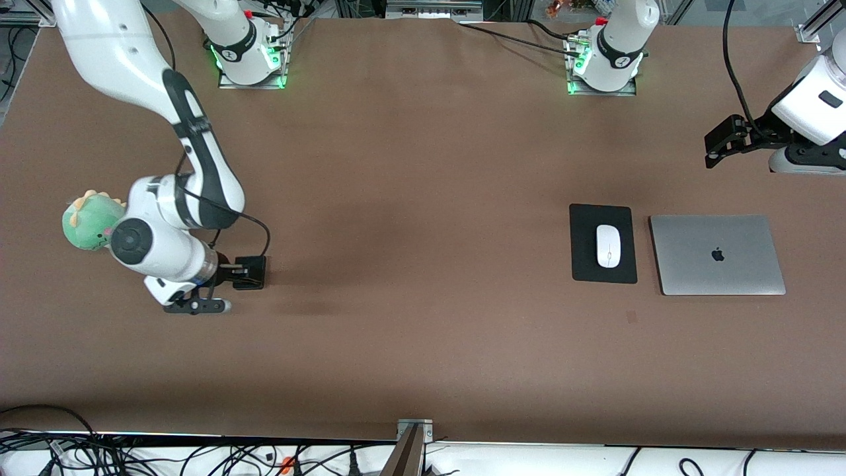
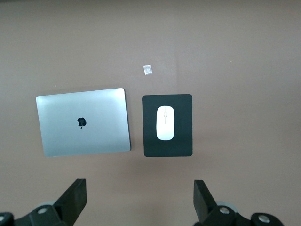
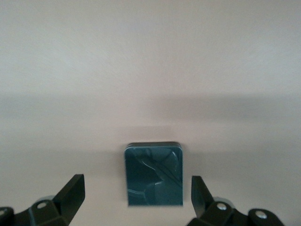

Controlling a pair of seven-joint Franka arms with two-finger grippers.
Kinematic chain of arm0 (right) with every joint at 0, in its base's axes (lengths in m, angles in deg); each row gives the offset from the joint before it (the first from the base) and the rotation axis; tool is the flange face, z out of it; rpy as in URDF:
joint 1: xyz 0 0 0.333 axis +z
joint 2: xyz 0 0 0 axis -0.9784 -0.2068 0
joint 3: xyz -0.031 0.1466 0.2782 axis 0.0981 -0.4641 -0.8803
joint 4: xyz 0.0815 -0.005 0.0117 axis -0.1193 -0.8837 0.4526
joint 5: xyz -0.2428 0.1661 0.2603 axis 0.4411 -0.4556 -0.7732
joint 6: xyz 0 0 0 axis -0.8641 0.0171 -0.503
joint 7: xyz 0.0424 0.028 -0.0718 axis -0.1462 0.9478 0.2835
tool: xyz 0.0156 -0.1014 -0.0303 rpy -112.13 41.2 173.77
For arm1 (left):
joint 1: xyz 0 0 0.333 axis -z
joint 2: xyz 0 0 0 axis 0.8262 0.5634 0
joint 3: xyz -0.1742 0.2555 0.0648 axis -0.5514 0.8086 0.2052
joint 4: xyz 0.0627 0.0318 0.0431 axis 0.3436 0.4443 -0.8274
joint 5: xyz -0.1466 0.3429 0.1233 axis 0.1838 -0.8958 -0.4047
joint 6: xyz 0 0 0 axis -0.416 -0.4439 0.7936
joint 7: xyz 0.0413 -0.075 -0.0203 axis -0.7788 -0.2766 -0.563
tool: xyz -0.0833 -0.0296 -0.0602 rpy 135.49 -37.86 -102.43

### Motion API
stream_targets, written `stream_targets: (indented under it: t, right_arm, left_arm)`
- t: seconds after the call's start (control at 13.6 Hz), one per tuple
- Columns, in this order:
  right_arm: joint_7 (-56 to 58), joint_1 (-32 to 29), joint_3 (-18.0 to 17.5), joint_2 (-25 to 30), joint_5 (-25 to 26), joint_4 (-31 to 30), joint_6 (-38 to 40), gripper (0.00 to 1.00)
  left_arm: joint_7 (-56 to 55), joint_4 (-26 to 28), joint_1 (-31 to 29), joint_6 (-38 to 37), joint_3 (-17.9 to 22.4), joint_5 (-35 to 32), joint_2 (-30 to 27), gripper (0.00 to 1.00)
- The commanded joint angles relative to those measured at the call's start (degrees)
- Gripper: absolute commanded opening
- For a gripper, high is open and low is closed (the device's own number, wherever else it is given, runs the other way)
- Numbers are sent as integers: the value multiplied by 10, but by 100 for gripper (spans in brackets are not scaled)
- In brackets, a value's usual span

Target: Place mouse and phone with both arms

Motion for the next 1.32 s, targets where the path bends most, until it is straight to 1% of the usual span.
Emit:
stream_targets:
  t: [0.0,0.22,0.44,0.51,0.66,0.81,0.95,1.1,1.25]
  right_arm:
    - [-22,-4,-5,130,-3,-22,92,100]
    - [-36,-4,-4,239,2,-22,207,100]
    - [-38,-5,0,307,23,-18,271,100]
    - [-35,-5,1,315,27,-5,279,100]
    - [-33,-7,12,309,29,32,329,100]
    - [-31,-7,22,305,30,39,330,100]
    - [-30,-8,23,300,36,56,331,100]
    - [-27,-6,22,296,47,57,334,100]
    - [0,-2,18,296,81,60,335,100]
  left_arm:
    - [-5,-15,-3,-11,-3,9,5,100]
    - [-5,-15,-3,-11,-3,10,5,100]
    - [-5,-15,-3,-11,-6,9,6,100]
    - [-5,-15,-3,-11,-7,9,6,100]
    - [-5,-15,-3,-11,-7,9,7,100]
    - [-5,-15,-3,-11,-7,9,6,100]
    - [-6,-15,-3,-11,-7,10,6,100]
    - [-5,-15,-3,-11,-5,10,6,100]
    - [-5,-15,-3,-11,-4,10,6,100]
